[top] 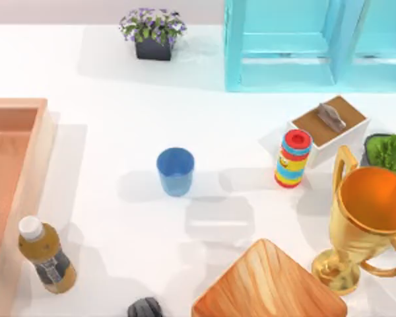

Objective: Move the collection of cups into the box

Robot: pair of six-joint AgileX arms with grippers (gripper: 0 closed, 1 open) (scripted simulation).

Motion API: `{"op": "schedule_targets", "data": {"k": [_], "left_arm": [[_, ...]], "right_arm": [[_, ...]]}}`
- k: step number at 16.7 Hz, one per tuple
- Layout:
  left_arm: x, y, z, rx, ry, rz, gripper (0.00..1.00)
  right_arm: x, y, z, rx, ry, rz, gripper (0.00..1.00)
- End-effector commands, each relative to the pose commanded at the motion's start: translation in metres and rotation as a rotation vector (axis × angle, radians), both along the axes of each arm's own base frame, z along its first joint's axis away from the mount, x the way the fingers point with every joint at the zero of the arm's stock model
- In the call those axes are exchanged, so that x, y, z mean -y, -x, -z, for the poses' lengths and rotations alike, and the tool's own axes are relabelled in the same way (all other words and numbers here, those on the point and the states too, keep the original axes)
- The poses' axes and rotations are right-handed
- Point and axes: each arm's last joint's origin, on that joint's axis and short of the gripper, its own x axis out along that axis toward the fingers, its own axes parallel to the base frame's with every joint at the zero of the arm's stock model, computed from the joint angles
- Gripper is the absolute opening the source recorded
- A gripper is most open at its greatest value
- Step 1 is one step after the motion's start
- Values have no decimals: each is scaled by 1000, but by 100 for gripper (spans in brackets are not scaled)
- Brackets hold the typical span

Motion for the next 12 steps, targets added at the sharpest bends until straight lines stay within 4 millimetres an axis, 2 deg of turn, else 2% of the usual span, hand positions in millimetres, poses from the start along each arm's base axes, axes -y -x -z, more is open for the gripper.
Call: {"op": "schedule_targets", "data": {"k": [4,12], "left_arm": [[0,0,0,0,0,0,98],[0,0,0,0,0,0,100]], "right_arm": [[0,0,0,0,0,0,100],[0,0,0,0,0,0,100]]}}
